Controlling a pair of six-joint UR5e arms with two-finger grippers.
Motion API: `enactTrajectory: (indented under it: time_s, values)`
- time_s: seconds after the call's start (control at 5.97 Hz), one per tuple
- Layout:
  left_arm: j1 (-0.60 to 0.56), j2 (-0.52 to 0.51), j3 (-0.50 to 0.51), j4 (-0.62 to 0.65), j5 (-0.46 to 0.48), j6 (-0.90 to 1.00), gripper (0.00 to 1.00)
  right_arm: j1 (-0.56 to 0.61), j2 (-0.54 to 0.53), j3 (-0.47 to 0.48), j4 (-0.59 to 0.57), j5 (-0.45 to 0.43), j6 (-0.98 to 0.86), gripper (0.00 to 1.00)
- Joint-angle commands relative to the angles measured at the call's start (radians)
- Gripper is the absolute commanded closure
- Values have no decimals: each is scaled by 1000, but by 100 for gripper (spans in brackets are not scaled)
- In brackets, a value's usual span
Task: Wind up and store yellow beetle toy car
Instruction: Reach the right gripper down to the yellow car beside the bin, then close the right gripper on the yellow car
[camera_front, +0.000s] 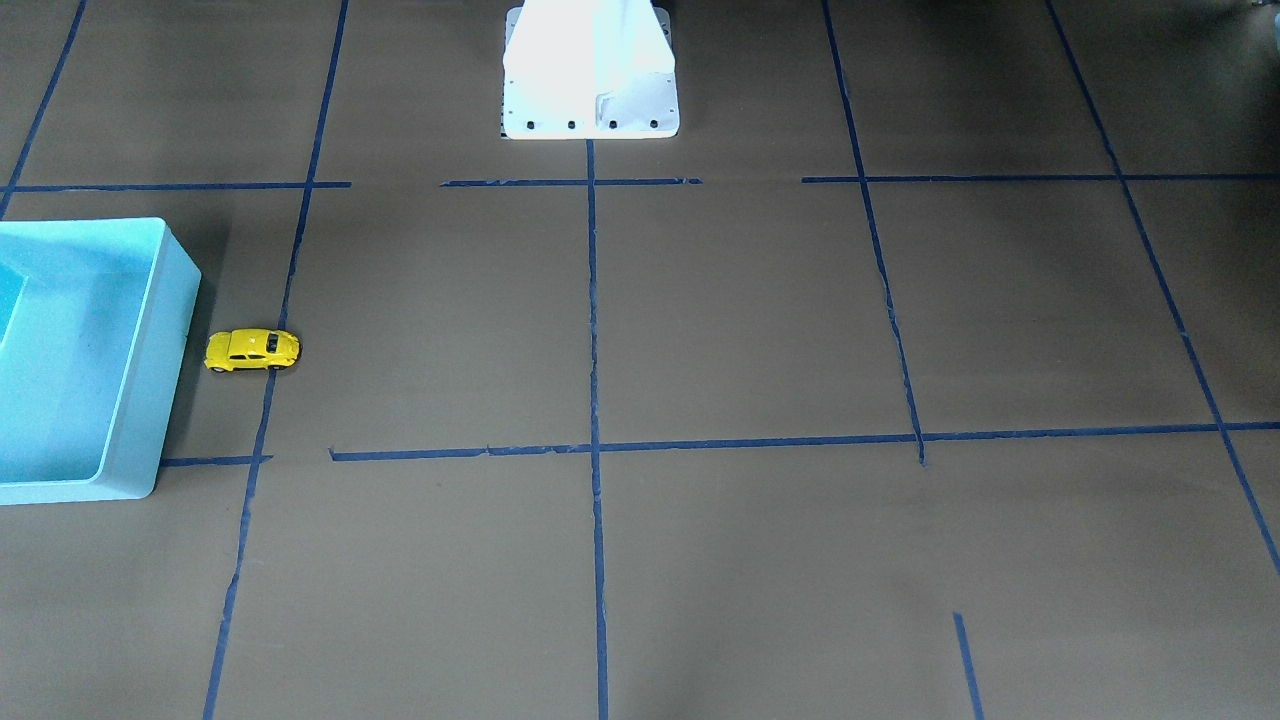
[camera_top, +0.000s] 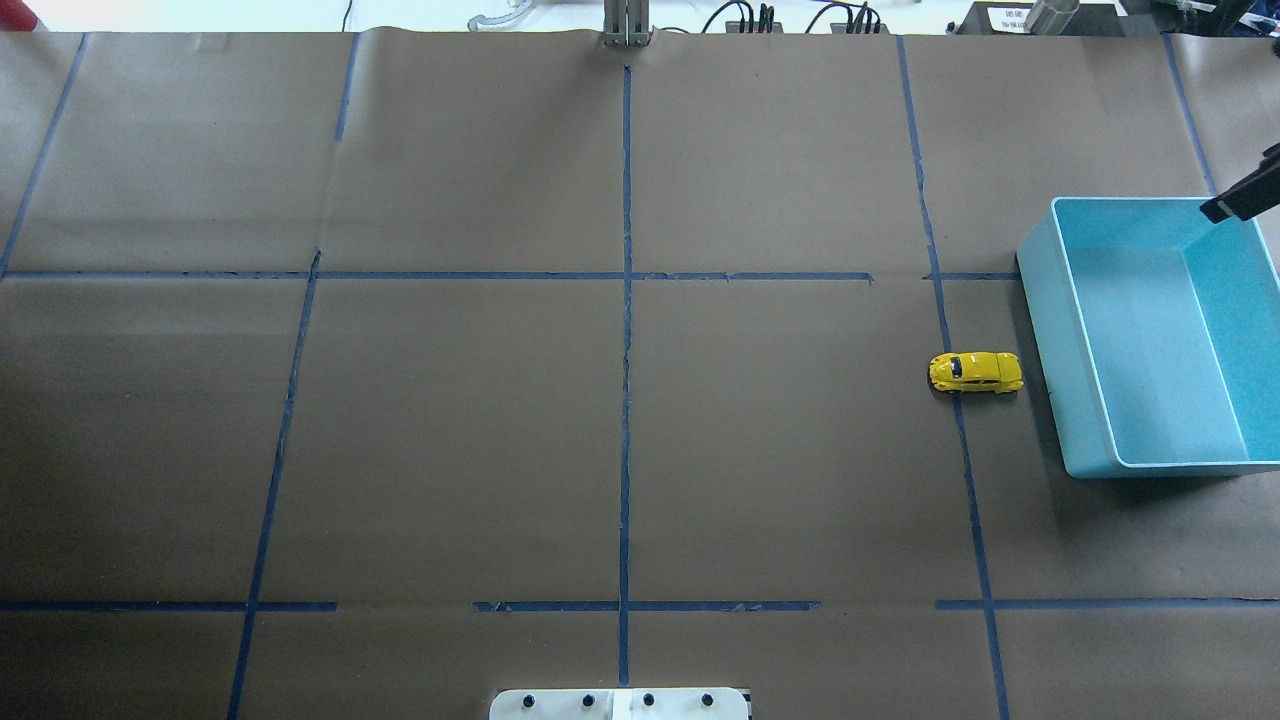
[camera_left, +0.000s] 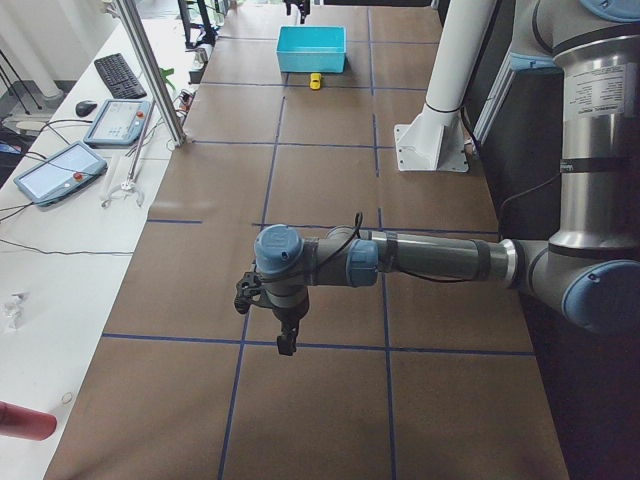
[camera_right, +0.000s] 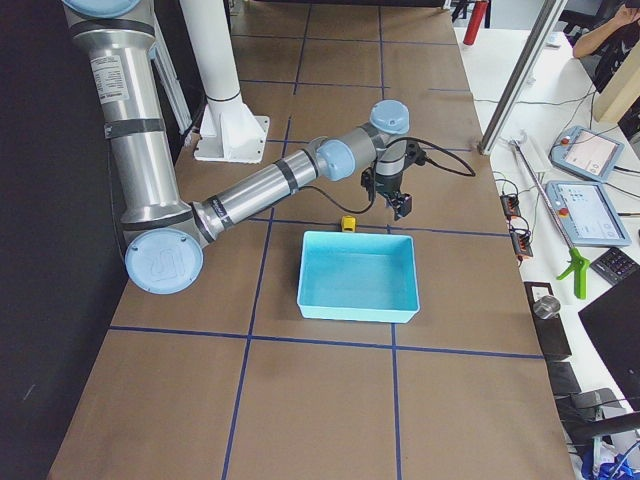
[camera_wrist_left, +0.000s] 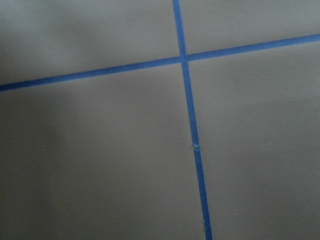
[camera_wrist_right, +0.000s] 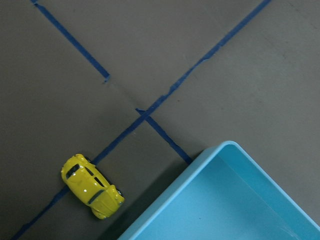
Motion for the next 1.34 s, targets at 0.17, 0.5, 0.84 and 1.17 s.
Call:
enactTrajectory:
  time_s: [0.17, 0.5, 0.84, 1.17]
  values:
    - [-8, 34, -25, -55, -20, -12, 0, -92, -41, 28, 167, -106, -271, 0]
    - [-8, 40, -20, -57, -58, -2, 0, -240, -58, 2, 172, -120, -309, 0]
    - [-5, 37, -23, -43, -49, -5, 0, -390, -19, -33, 178, -245, -300, 0]
    - [-5, 37, -26, -11, -46, -7, 0, -444, -18, -18, 172, -331, -321, 0]
